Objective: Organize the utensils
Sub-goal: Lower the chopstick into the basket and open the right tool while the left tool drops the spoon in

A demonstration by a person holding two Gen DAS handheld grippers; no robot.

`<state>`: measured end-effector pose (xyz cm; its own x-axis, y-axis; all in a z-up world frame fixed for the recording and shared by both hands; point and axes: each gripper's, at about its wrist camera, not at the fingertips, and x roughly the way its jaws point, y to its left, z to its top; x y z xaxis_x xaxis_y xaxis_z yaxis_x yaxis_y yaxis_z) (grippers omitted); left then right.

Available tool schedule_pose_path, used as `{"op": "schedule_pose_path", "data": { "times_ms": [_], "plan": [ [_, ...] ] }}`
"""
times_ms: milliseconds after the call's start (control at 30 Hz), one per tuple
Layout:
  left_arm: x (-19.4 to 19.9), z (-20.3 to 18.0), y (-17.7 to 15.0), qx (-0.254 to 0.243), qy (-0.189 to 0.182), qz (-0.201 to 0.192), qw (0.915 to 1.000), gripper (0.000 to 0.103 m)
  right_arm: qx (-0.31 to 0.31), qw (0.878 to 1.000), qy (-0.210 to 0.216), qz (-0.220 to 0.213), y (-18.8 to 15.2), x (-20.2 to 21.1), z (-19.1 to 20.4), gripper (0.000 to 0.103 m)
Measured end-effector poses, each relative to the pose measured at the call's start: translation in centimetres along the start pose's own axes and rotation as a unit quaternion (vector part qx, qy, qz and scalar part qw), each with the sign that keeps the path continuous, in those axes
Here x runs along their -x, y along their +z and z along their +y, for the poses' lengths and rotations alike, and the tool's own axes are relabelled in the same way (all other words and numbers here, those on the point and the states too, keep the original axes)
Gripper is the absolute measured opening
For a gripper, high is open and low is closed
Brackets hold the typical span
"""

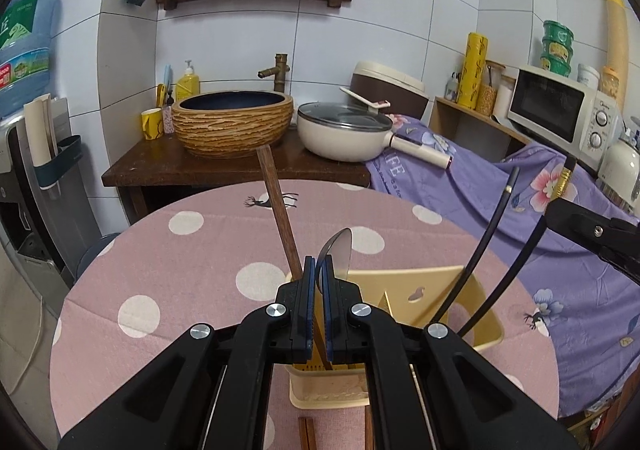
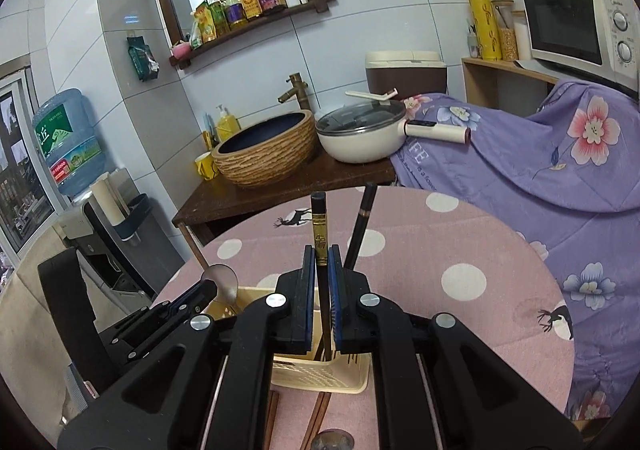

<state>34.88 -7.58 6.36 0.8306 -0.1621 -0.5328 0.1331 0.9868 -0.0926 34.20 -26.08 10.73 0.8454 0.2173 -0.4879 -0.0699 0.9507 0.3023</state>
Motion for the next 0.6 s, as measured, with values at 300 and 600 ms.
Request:
{"op": "schedule_pose_path", "data": {
  "times_ms": [300, 600],
  "plan": [
    [-0.9, -0.5, -1.1, -0.024, -0.001, 0.018, 0.9995, 0.003, -0.005, 1.000, -0.013, 0.005, -0.6, -0.8, -0.8, 0.008],
    [1.2, -0.4, -1.2, -0.030, -0.007, -0.009, 0.9995, 0.047, -0.014, 1.000, -0.025, -0.012, -1.2, 0.1, -1.2, 0.056]
  ]
}}
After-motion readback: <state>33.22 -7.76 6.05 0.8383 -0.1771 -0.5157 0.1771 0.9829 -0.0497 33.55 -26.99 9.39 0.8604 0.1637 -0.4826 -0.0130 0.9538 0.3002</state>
